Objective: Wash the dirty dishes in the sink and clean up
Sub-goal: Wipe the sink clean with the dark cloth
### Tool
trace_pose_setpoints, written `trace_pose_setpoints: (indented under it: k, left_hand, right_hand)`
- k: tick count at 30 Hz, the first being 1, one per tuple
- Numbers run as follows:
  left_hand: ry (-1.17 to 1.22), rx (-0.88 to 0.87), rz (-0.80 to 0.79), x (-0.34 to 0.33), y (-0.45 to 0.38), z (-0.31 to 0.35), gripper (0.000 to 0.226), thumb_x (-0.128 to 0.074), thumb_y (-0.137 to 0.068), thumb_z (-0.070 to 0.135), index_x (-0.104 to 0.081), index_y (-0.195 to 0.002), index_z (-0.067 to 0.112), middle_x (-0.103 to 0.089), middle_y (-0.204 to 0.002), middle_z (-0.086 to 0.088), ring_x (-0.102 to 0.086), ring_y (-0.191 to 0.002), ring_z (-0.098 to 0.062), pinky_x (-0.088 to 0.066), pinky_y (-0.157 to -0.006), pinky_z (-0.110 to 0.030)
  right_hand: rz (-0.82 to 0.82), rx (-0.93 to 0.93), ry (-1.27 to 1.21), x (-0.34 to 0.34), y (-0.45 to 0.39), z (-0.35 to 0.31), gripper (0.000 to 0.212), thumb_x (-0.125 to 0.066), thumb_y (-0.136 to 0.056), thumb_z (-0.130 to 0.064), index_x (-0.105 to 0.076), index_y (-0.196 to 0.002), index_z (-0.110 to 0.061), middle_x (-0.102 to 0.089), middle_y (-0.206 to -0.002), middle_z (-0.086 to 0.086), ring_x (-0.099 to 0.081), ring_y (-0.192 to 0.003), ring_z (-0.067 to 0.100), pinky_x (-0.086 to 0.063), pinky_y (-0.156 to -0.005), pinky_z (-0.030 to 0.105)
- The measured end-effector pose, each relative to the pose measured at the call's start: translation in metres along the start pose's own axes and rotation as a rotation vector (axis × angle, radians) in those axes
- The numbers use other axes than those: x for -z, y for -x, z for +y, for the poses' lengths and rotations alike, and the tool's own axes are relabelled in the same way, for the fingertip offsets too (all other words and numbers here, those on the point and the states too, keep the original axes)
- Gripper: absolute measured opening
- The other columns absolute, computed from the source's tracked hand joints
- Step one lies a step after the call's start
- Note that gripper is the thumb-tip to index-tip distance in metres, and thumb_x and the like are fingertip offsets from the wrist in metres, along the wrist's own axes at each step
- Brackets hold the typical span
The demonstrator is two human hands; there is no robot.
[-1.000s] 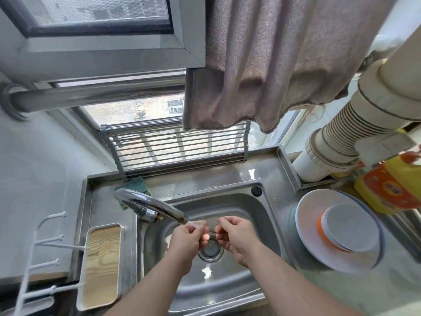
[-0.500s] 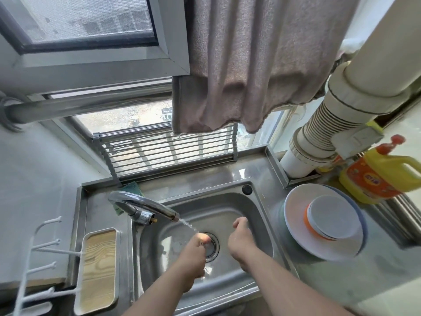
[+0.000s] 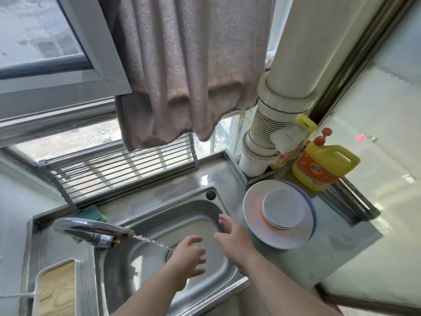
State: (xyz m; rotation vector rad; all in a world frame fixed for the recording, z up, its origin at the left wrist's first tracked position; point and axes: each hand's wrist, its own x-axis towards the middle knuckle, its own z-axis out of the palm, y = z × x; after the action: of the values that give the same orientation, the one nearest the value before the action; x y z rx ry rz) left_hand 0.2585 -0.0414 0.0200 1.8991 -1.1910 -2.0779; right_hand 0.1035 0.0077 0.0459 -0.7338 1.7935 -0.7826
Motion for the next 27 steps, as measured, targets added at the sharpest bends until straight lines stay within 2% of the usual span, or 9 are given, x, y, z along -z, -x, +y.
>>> trace_pose_setpoints:
  k: [3, 7, 9, 12, 15, 17, 19, 23, 27]
  left_hand:
    - [-0.041, -0.097, 0.044, -0.024, -0.002, 0.017, 0.022, -0.063, -0.104, 0.026, -0.076, -0.1, 0.008, -0.068, -0.086, -0.008, -0.062, -0.077, -0.021, -0.054, -0.071, -0.034]
    - [0.181, -0.066, -0.057, -0.073, -0.001, 0.051, 0.027, -0.049, -0.111, 0.032, -0.071, -0.114, 0.017, -0.07, -0.117, -0.001, -0.064, -0.106, -0.022, -0.05, -0.097, -0.036]
    - [0.288, 0.007, -0.129, -0.096, -0.005, 0.066, 0.053, -0.041, -0.109, 0.052, -0.056, -0.144, 0.016, -0.055, -0.146, 0.003, -0.05, -0.139, -0.024, -0.038, -0.116, -0.039]
    - [0.343, 0.084, -0.174, -0.129, -0.02, 0.08, 0.087, -0.028, -0.098, 0.08, -0.021, -0.166, 0.028, -0.024, -0.171, 0.009, -0.018, -0.16, -0.023, -0.014, -0.13, -0.041]
    - [0.373, 0.112, -0.141, -0.158, -0.042, 0.086, 0.092, -0.025, -0.088, 0.091, -0.048, -0.154, 0.031, -0.057, -0.152, -0.007, -0.038, -0.151, -0.033, -0.019, -0.129, -0.044]
    - [0.401, 0.111, -0.112, -0.173, -0.049, 0.091, 0.087, -0.026, -0.089, 0.09, -0.063, -0.138, 0.028, -0.072, -0.13, -0.013, -0.059, -0.133, -0.035, -0.038, -0.12, -0.047]
    - [0.414, 0.112, -0.074, -0.185, -0.054, 0.093, 0.077, -0.026, -0.096, 0.083, -0.068, -0.126, 0.026, -0.079, -0.113, -0.01, -0.07, -0.114, -0.031, -0.053, -0.101, -0.043]
    - [0.336, 0.087, 0.01, -0.195, -0.058, 0.095, 0.068, -0.028, -0.098, 0.08, -0.065, -0.12, 0.028, -0.081, -0.098, -0.002, -0.072, -0.1, -0.022, -0.056, -0.091, -0.038]
    - [0.317, 0.107, 0.12, -0.201, -0.061, 0.101, 0.061, -0.027, -0.105, 0.069, -0.064, -0.107, 0.02, -0.063, -0.051, -0.002, -0.057, -0.038, -0.015, -0.042, -0.038, -0.018]
  right_hand:
    - [0.17, 0.1, -0.1, 0.05, 0.01, -0.013, 0.031, -0.068, -0.091, -0.019, -0.069, -0.116, -0.036, -0.072, -0.113, -0.022, -0.069, -0.108, 0.007, -0.055, -0.098, 0.029]
    - [0.542, 0.12, -0.146, 0.148, 0.017, -0.011, 0.019, -0.064, -0.097, -0.015, -0.075, -0.099, -0.03, -0.075, -0.083, -0.008, -0.07, -0.08, 0.017, -0.058, -0.078, 0.035]
    - [0.633, 0.021, -0.194, 0.192, 0.014, 0.005, 0.018, -0.061, -0.098, -0.016, -0.075, -0.093, -0.026, -0.073, -0.081, 0.0, -0.066, -0.079, 0.024, -0.056, -0.077, 0.044]
    - [0.51, -0.133, -0.202, 0.235, 0.001, 0.029, 0.025, -0.053, -0.102, -0.023, -0.063, -0.079, -0.02, -0.062, -0.081, 0.0, -0.056, -0.083, 0.024, -0.046, -0.076, 0.043]
    - [0.313, -0.302, -0.245, 0.252, -0.015, 0.045, 0.016, -0.044, -0.11, -0.031, -0.054, -0.098, -0.026, -0.053, -0.097, -0.011, -0.049, -0.103, 0.019, -0.039, -0.095, 0.041]
    - [0.213, -0.344, -0.227, 0.252, -0.027, 0.059, 0.016, -0.045, -0.109, -0.028, -0.054, -0.121, -0.034, -0.058, -0.117, -0.008, -0.053, -0.111, 0.02, -0.045, -0.097, 0.042]
    - [0.166, -0.296, -0.135, 0.253, -0.043, 0.079, 0.046, -0.046, -0.103, -0.016, -0.047, -0.144, -0.037, -0.059, -0.132, 0.0, -0.056, -0.118, 0.025, -0.052, -0.098, 0.046]
    - [0.151, -0.245, -0.121, 0.255, -0.053, 0.095, 0.058, -0.047, -0.103, -0.016, -0.036, -0.151, -0.047, -0.055, -0.143, -0.004, -0.054, -0.127, 0.026, -0.051, -0.104, 0.05]
    - [0.134, -0.375, -0.408, 0.26, -0.051, 0.09, 0.037, -0.041, -0.111, -0.033, -0.042, -0.147, -0.039, -0.062, -0.123, 0.0, -0.066, -0.096, 0.017, -0.052, -0.069, 0.032]
